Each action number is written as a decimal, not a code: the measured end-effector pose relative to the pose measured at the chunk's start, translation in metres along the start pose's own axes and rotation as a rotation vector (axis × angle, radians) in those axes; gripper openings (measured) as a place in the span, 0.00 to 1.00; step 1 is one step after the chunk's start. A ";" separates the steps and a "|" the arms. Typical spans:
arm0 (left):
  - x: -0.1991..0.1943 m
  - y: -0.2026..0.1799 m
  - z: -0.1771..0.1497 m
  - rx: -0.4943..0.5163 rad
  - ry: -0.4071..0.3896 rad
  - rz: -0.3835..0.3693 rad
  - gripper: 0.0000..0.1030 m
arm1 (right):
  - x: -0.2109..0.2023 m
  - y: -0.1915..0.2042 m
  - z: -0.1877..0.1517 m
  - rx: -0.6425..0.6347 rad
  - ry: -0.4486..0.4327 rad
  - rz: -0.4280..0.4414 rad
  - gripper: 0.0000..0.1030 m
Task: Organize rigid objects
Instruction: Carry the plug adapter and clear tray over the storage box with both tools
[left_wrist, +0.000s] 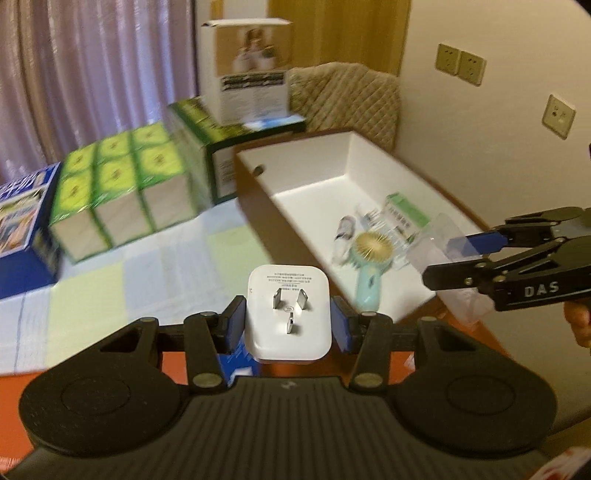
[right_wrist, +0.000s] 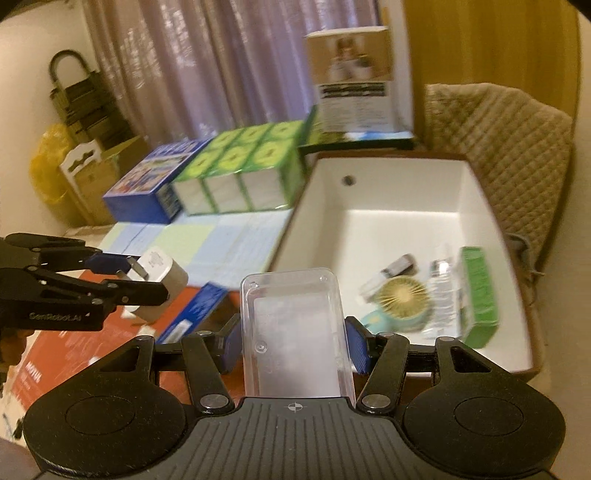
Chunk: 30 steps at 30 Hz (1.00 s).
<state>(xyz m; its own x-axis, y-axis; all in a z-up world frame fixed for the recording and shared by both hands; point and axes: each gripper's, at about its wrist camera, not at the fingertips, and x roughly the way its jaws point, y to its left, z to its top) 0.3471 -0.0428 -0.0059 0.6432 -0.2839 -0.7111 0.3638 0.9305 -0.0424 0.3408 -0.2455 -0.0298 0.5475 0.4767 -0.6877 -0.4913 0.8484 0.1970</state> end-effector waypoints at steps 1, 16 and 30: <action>0.005 -0.004 0.006 0.003 -0.004 -0.009 0.43 | 0.000 -0.006 0.003 0.006 -0.003 -0.008 0.52; 0.103 -0.038 0.091 0.014 0.006 -0.034 0.43 | 0.040 -0.100 0.068 0.098 -0.023 -0.068 0.52; 0.195 -0.024 0.133 -0.011 0.070 0.001 0.43 | 0.122 -0.152 0.114 0.147 0.046 -0.079 0.52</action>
<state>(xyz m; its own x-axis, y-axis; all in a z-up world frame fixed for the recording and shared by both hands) 0.5535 -0.1514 -0.0500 0.5945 -0.2662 -0.7588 0.3552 0.9335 -0.0493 0.5595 -0.2905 -0.0645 0.5469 0.3990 -0.7360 -0.3415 0.9090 0.2391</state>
